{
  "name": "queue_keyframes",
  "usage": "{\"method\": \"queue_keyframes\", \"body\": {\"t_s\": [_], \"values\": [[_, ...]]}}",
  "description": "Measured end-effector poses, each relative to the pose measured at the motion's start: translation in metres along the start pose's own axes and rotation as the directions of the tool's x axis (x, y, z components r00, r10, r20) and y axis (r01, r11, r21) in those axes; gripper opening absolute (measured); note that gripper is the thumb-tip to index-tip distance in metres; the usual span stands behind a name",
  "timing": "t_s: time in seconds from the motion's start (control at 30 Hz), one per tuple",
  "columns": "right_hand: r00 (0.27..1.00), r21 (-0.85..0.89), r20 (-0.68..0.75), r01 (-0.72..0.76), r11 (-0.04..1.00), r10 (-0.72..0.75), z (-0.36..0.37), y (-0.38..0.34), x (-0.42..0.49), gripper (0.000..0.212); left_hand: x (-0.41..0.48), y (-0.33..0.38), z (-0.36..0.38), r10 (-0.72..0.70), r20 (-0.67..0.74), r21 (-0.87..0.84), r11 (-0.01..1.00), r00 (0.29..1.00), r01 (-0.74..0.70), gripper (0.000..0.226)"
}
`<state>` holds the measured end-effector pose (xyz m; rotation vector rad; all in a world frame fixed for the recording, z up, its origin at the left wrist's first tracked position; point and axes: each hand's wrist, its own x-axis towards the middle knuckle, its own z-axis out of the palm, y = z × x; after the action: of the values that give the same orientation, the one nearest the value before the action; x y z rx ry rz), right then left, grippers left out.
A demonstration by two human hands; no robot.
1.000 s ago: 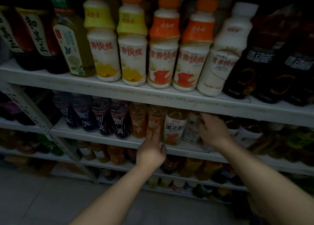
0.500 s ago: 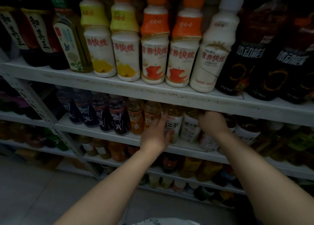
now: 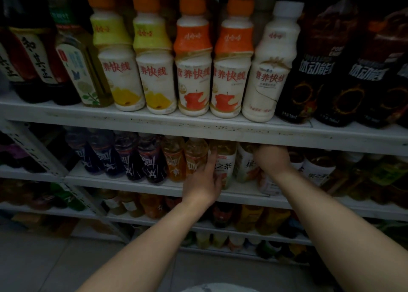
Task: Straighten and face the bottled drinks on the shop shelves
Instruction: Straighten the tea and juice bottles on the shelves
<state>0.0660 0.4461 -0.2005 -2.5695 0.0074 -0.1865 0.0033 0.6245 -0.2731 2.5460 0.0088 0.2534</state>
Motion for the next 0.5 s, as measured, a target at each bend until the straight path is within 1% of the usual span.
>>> {"method": "queue_keyframes", "body": {"t_s": [0.07, 0.1, 0.2, 0.27, 0.33, 0.43, 0.5], "values": [[0.999, 0.043, -0.028, 0.027, 0.999, -0.026, 0.0, -0.003, -0.001, 0.023, 0.001, 0.0, 0.0, 0.005, -0.01, -0.007, 1.0, 1.0, -0.006, 0.084], [1.0, 0.062, -0.014, 0.025, 0.998, -0.024, -0.001, -0.003, 0.0, 0.023, 0.002, 0.0, 0.001, 0.005, -0.018, -0.013, 1.0, 1.0, -0.006, 0.083], [0.986, 0.025, 0.147, -0.086, 0.996, 0.081, -0.002, -0.003, 0.005, 0.02, 0.001, 0.001, 0.004, -0.041, -0.043, -0.032, 0.999, 0.998, 0.04, 0.084], [0.981, -0.057, 0.174, -0.071, 0.996, 0.08, -0.001, -0.002, 0.006, 0.021, 0.002, 0.004, 0.008, -0.107, -0.066, -0.03, 0.994, 0.992, 0.105, 0.084], [0.993, -0.097, 0.111, -0.034, 0.995, 0.044, -0.001, -0.003, 0.004, 0.021, 0.004, 0.006, 0.011, -0.144, -0.081, -0.013, 0.99, 0.986, 0.143, 0.078], [0.999, -0.002, -0.021, -0.05, 0.999, 0.05, -0.002, -0.003, 0.0, 0.014, 0.007, 0.006, 0.013, -0.164, -0.079, 0.014, 0.986, 0.983, 0.165, 0.071], [0.998, 0.007, -0.039, -0.049, 0.999, 0.049, -0.003, -0.003, -0.003, 0.011, 0.008, 0.005, 0.012, -0.164, -0.079, 0.011, 0.986, 0.983, 0.165, 0.068]]}}
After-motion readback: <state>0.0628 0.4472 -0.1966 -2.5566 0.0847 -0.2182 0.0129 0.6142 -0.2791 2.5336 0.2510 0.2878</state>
